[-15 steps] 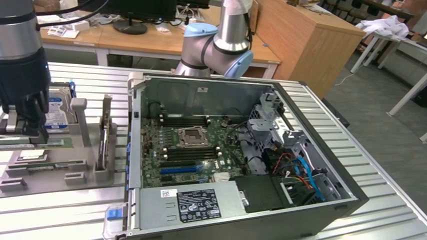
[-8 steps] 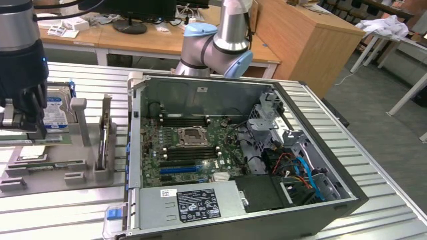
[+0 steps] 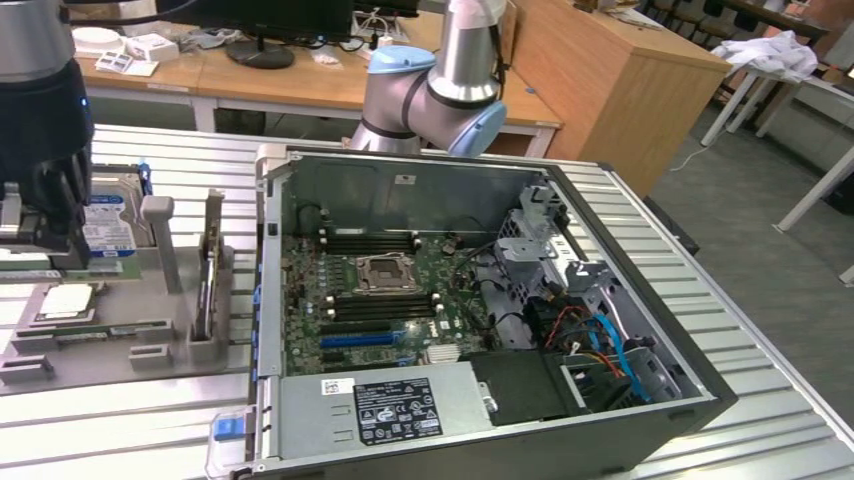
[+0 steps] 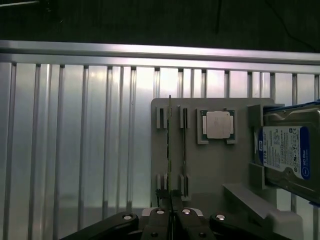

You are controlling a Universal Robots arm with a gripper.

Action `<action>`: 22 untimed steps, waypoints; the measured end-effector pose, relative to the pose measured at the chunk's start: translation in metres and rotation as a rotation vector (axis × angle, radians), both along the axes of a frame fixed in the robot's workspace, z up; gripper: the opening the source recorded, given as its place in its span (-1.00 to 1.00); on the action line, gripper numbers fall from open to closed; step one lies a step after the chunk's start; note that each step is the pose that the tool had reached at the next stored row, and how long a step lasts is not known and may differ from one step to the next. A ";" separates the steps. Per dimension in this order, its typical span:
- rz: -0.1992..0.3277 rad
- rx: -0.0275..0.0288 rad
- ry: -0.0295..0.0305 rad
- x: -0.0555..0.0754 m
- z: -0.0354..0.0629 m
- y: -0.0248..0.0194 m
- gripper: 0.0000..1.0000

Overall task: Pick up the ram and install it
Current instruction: 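Pick up the ram and move it above insertion slot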

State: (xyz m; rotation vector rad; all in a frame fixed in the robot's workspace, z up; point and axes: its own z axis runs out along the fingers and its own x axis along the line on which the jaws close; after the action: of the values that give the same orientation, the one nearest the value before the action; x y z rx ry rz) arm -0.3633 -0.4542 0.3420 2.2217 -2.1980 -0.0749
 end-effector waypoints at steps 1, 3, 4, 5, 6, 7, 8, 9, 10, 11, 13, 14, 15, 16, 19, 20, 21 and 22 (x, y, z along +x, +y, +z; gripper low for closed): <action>0.000 -0.0001 0.0001 0.000 0.0020 0.0000 -0.76; 0.000 0.0001 0.0000 0.000 0.0060 0.0000 -0.76; 0.000 0.0000 0.0000 0.000 0.0081 0.0000 -0.76; 0.000 0.0000 0.0001 0.000 0.0101 0.0000 -0.76; 0.000 0.0000 0.0000 0.000 0.0121 0.0000 -0.76; 0.000 0.0000 0.0000 0.000 0.0140 0.0000 -0.76; 0.000 0.0000 0.0001 0.000 0.0158 0.0000 -0.76; 0.000 0.0000 0.0001 0.000 0.0175 0.0000 -0.76; 0.000 0.0000 0.0001 0.000 0.0193 0.0000 -0.76; 0.000 0.0000 0.0001 0.000 0.0212 0.0000 -0.76; 0.000 0.0000 0.0001 0.001 0.0253 0.0000 -0.76; 0.000 -0.0001 0.0002 0.001 0.0273 0.0000 -0.76; 0.000 0.0000 0.0001 0.001 0.0292 0.0000 -0.76; 0.000 0.0000 0.0001 0.001 0.0310 0.0000 -0.76; 0.000 -0.0001 0.0002 0.001 0.0364 0.0000 -0.76; 0.000 0.0000 0.0002 0.001 0.0380 0.0000 -0.76; 0.000 -0.0001 0.0003 0.001 0.0396 0.0000 -0.76; 0.000 0.0000 0.0001 0.001 0.0411 0.0000 -0.76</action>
State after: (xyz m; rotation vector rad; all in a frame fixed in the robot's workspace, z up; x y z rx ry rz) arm -0.3624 -0.4542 0.3830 2.2213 -2.1982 -0.0750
